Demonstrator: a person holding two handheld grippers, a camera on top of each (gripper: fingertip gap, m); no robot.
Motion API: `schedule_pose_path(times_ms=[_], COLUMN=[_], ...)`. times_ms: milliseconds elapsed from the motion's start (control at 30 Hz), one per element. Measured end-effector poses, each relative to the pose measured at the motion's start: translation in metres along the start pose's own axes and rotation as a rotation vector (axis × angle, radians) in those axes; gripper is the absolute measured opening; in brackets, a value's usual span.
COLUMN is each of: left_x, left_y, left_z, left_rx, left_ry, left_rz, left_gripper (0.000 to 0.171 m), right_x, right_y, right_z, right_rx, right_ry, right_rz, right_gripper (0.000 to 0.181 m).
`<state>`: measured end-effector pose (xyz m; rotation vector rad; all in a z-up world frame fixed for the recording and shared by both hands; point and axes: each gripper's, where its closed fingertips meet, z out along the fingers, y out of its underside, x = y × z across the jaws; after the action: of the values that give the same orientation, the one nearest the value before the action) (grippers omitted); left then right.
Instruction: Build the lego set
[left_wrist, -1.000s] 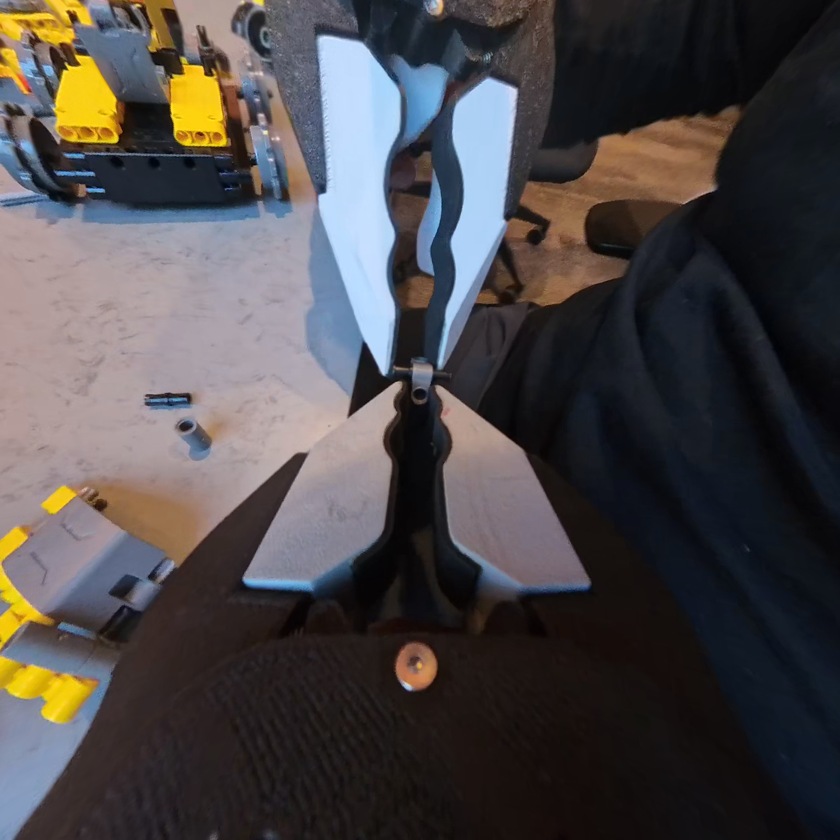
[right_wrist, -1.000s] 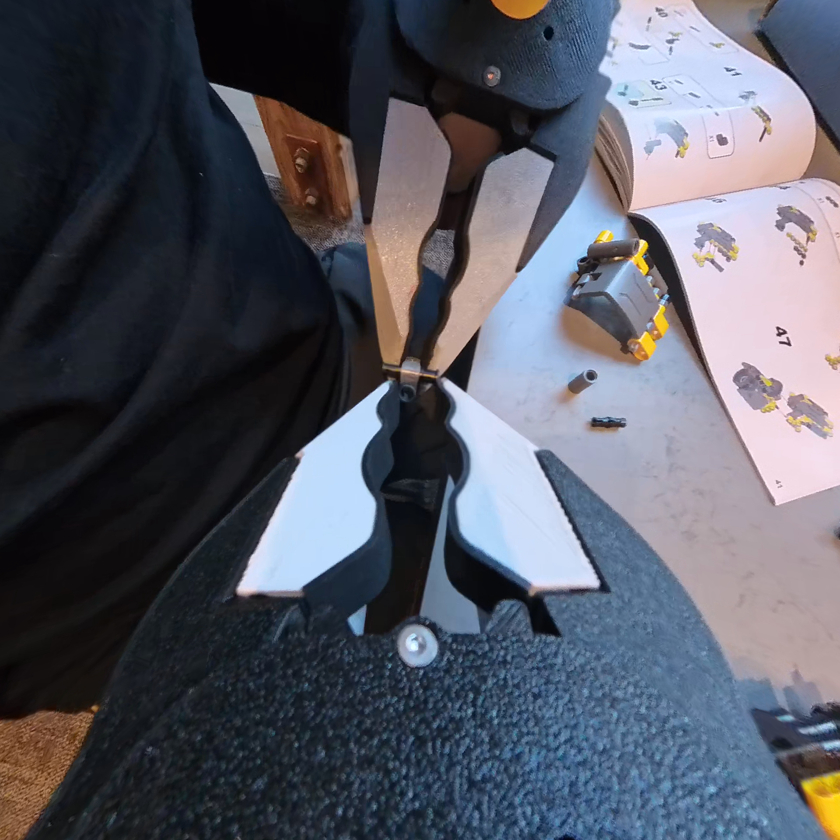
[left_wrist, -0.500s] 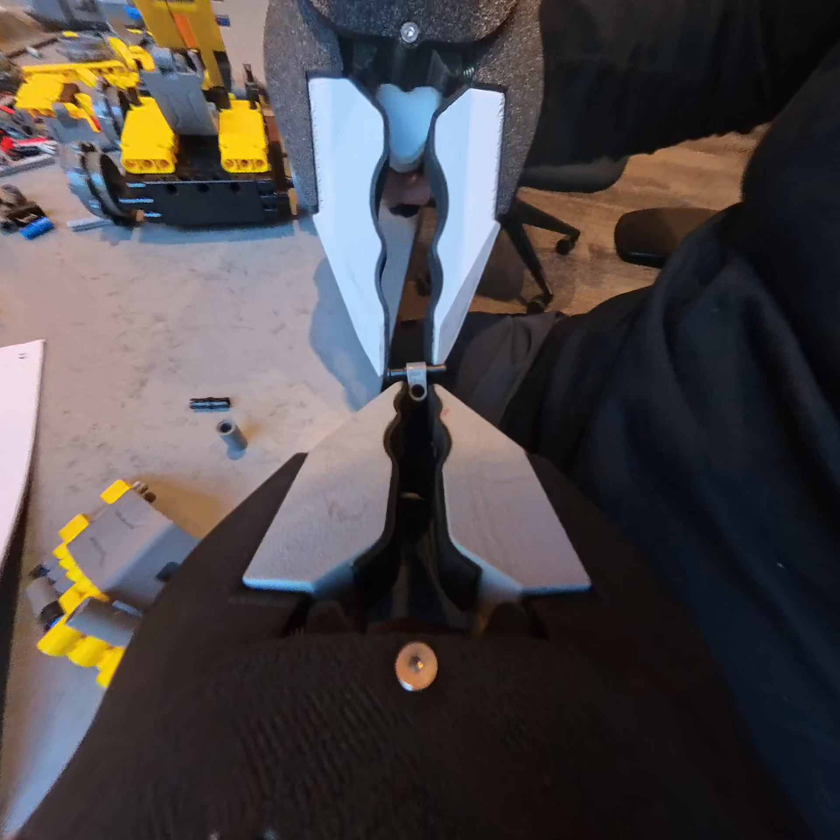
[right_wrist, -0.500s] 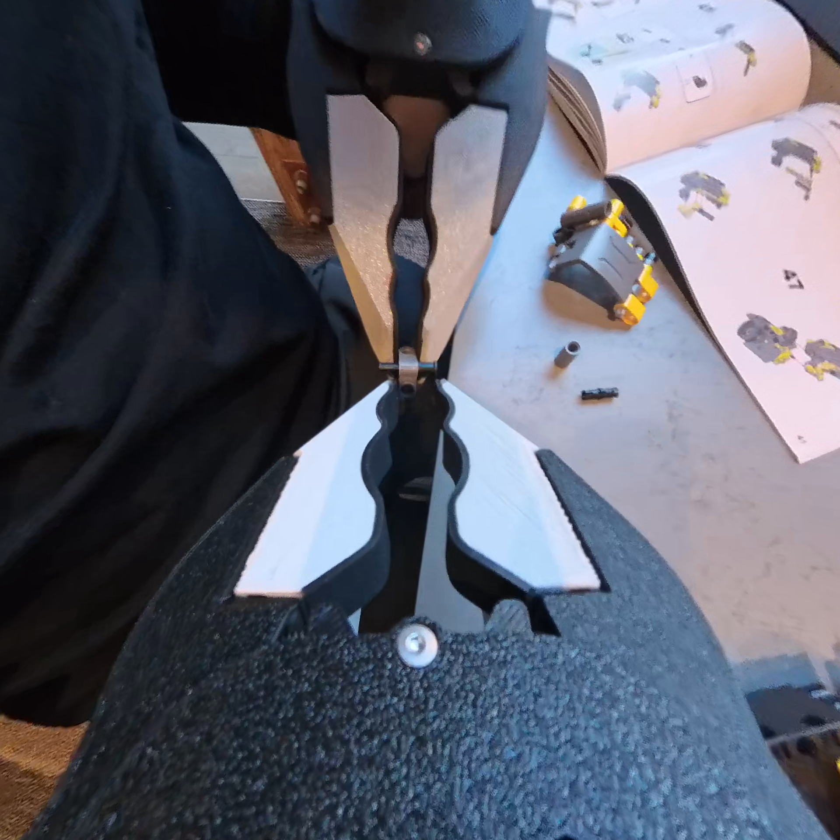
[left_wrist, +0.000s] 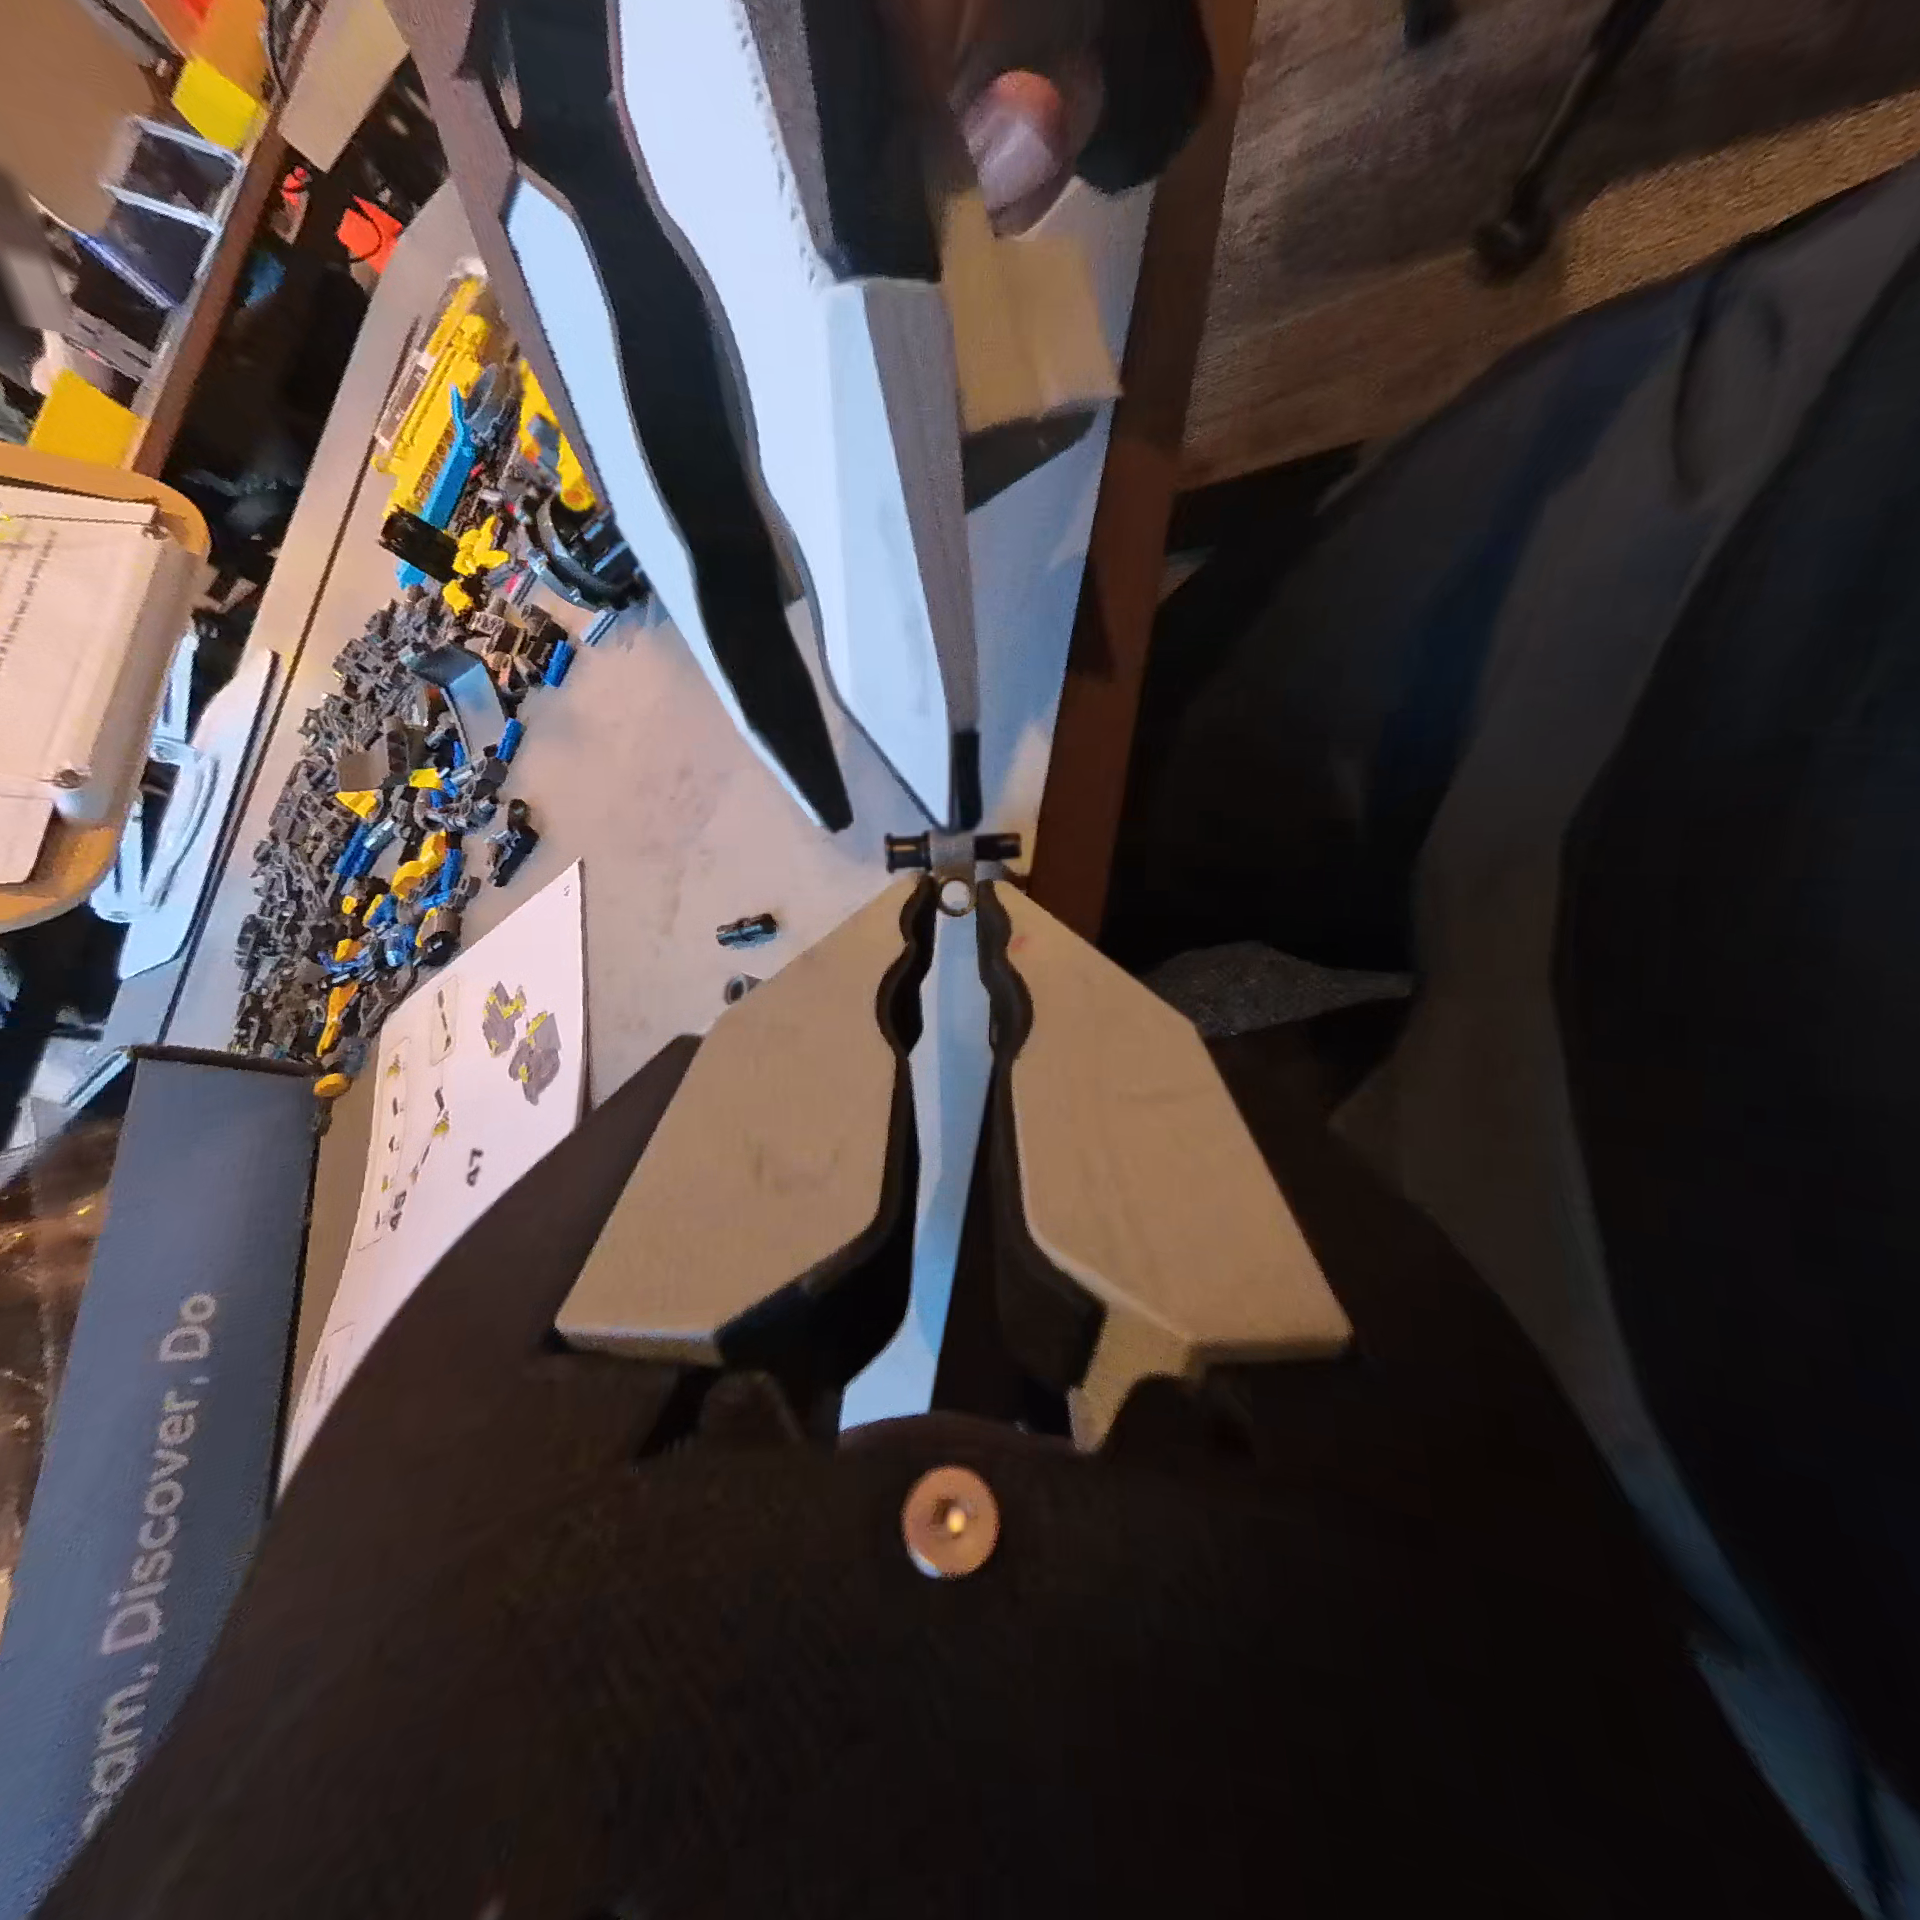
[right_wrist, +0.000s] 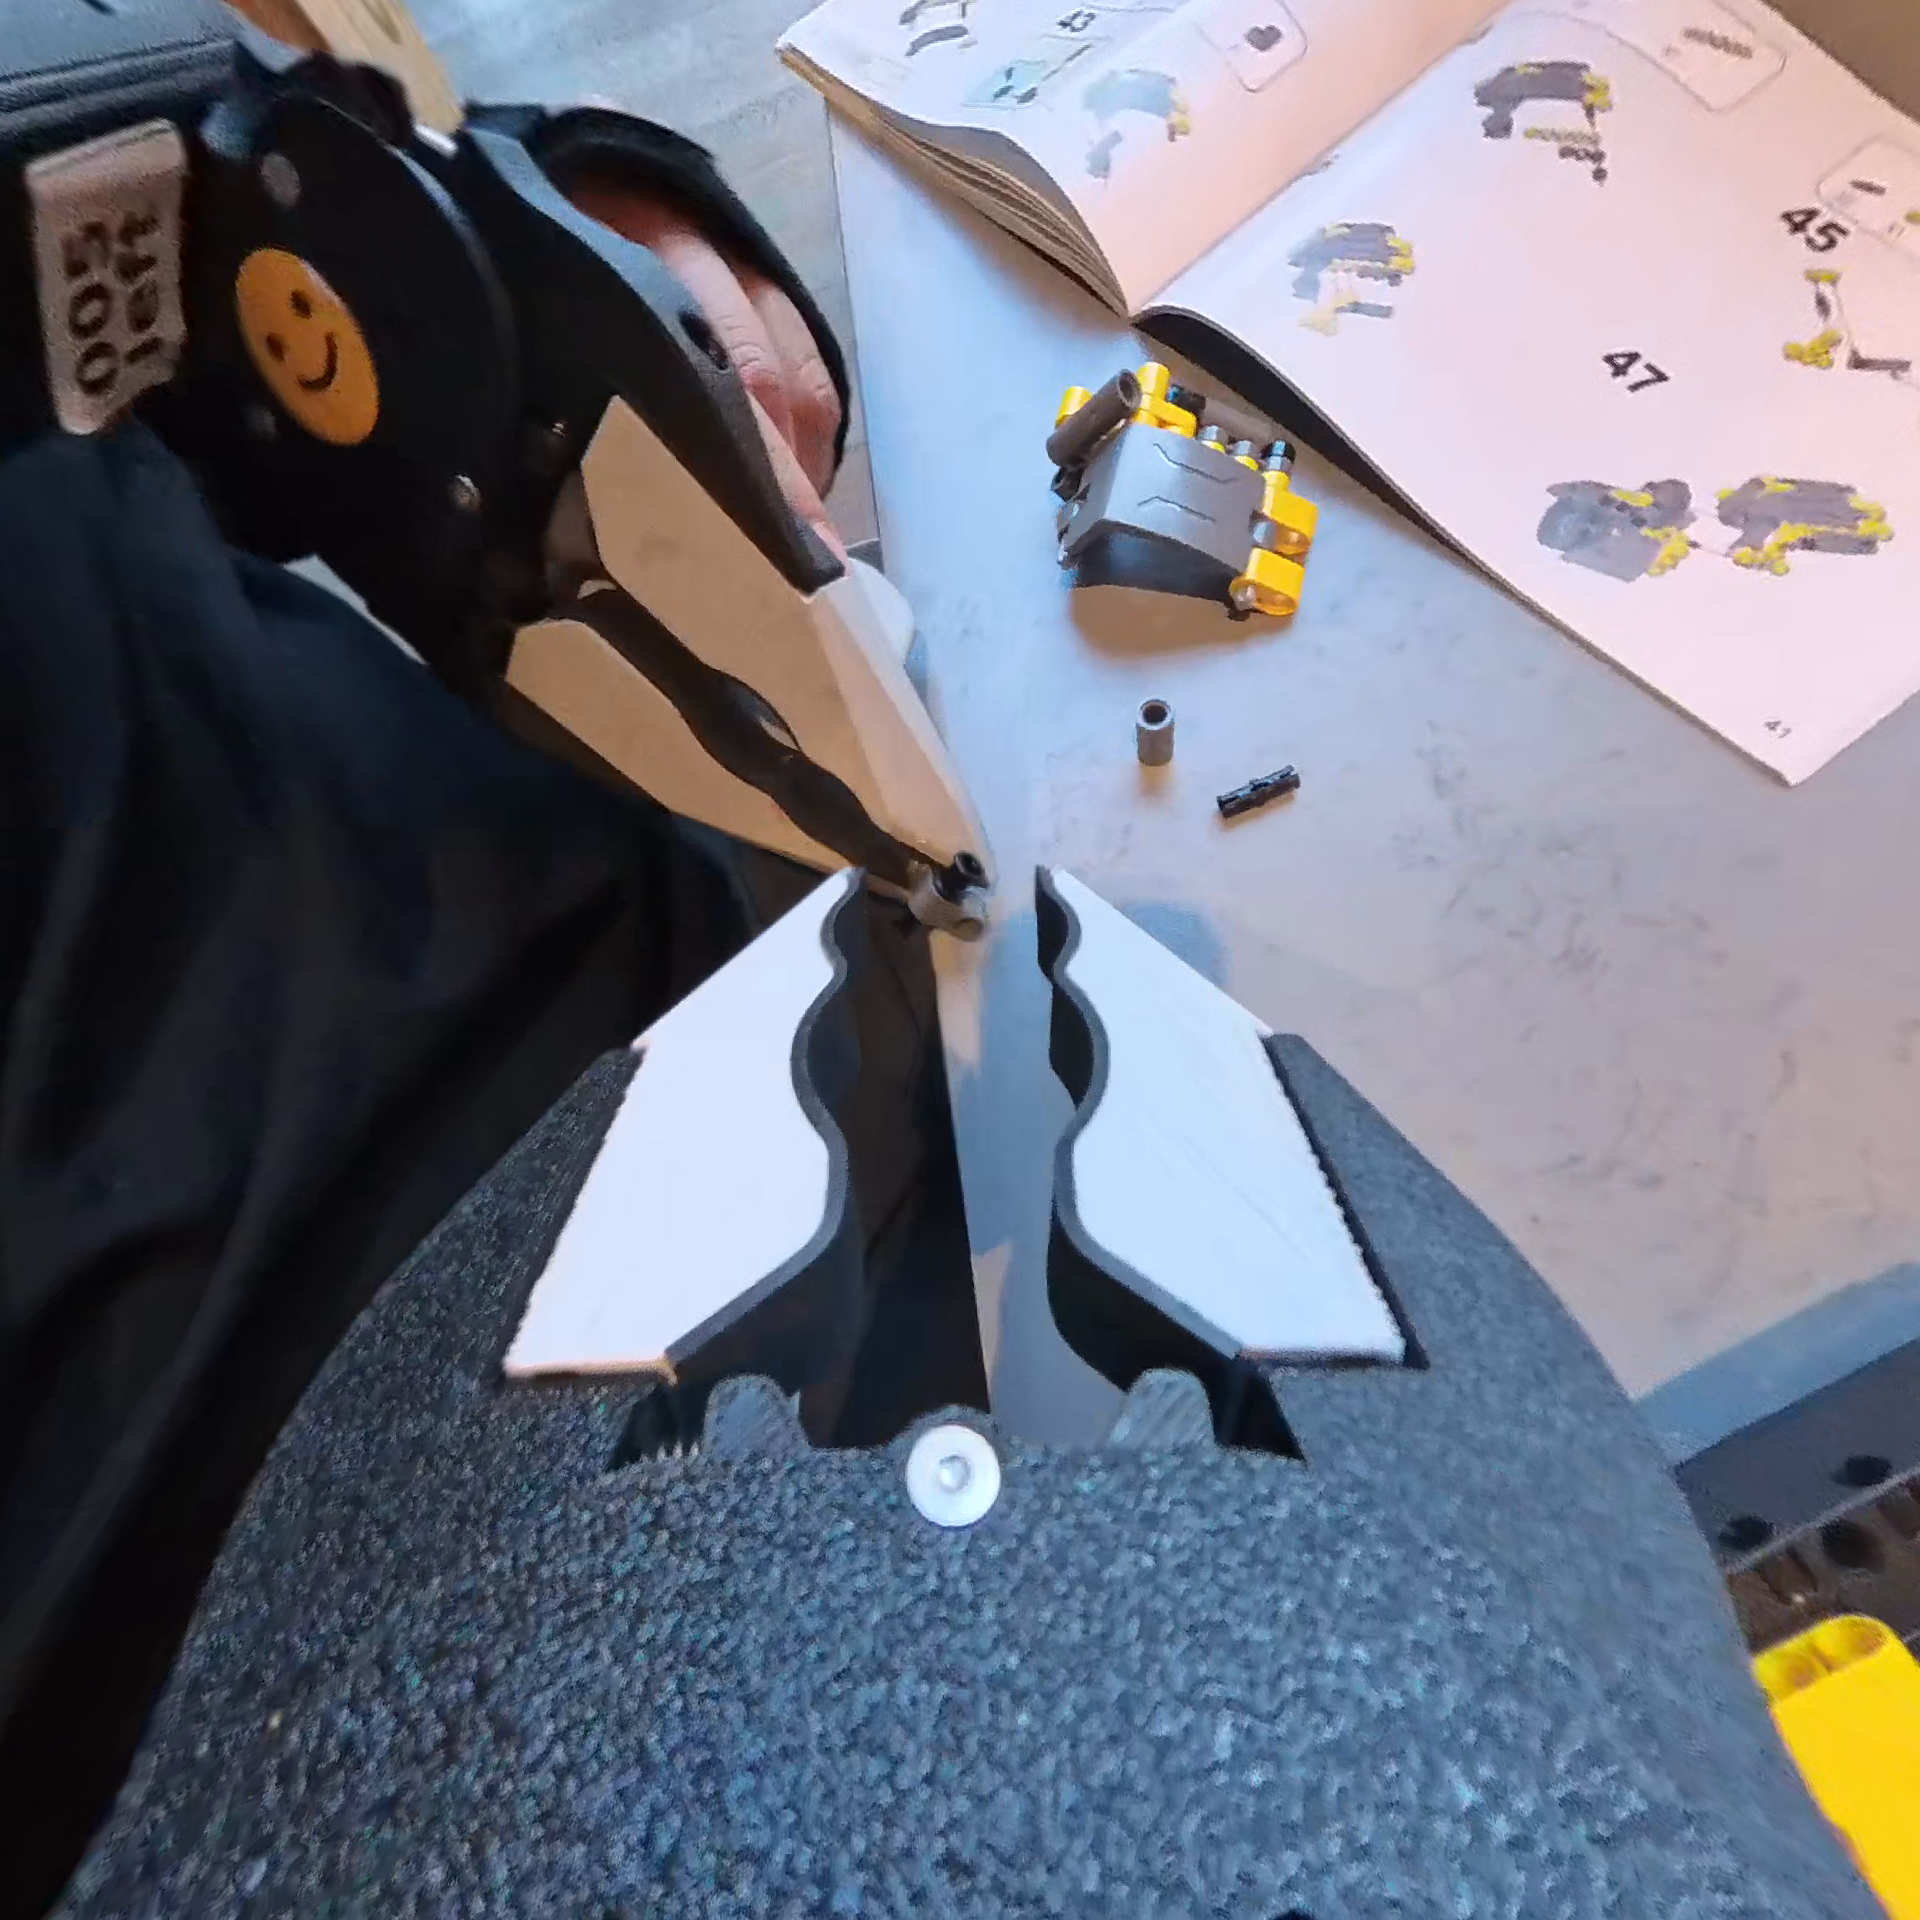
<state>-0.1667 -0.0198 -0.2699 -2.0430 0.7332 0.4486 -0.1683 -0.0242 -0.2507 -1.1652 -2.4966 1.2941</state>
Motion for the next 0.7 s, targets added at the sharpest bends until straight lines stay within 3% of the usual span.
schedule_pose_path(times_ms=[200,533,700], left_x=[-0.009,-0.025,-0.031], left_y=[0.005,0.003,0.002], left_z=[0.0,-0.007,-0.009], left_rx=[0.011,0.159,0.198], left_ry=[0.012,0.061,0.073], left_rz=[-0.156,-0.558,-0.653], left_gripper=[0.006,0.006,0.006], right_x=[0.009,0.013,0.016], right_y=[0.0,-0.005,-0.007], right_z=[0.001,-0.005,-0.005], right_rx=[-0.006,0.061,0.076], right_ry=[0.091,0.115,0.119], right_rz=[-0.044,-0.028,-0.019], right_gripper=[0.032,0.033,0.035])
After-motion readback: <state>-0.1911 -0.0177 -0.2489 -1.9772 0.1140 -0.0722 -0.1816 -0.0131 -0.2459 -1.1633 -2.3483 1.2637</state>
